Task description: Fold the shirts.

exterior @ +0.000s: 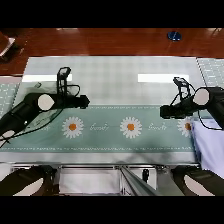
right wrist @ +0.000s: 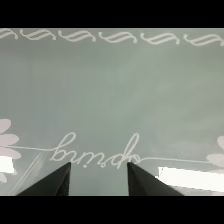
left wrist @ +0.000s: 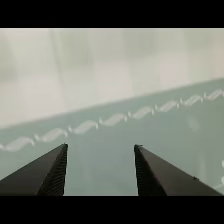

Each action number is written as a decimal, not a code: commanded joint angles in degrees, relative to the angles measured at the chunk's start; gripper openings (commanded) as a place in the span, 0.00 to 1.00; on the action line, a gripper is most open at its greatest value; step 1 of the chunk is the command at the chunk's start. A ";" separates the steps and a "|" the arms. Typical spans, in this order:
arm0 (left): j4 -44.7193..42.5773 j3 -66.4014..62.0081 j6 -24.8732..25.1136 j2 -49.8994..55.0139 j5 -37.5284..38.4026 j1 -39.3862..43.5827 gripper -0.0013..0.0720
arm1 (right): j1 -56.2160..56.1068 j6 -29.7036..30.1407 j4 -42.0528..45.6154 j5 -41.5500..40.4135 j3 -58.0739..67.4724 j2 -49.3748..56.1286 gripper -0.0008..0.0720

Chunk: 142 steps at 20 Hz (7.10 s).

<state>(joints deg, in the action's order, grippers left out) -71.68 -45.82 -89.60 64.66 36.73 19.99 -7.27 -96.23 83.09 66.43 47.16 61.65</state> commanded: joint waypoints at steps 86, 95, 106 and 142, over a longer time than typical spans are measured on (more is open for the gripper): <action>41.03 25.90 44.83 -14.95 27.56 -11.67 0.71 | 35.26 8.74 -15.15 7.43 -18.27 -25.75 0.57; 42.58 24.17 41.09 -11.02 -6.86 12.81 0.70 | 35.26 9.07 -15.06 9.16 -18.47 -25.75 0.57; 43.87 16.76 40.85 -6.38 -4.79 11.80 0.05 | 28.33 8.52 -16.55 9.46 -26.69 -23.74 0.57; 29.88 -37.92 23.85 -42.60 16.90 -31.15 0.05 | 14.25 12.72 -24.04 20.37 59.56 -24.55 0.04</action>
<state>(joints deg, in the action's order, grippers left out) -37.78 -83.02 -65.19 27.31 52.21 -10.85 7.01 -82.37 58.35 85.91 106.21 40.40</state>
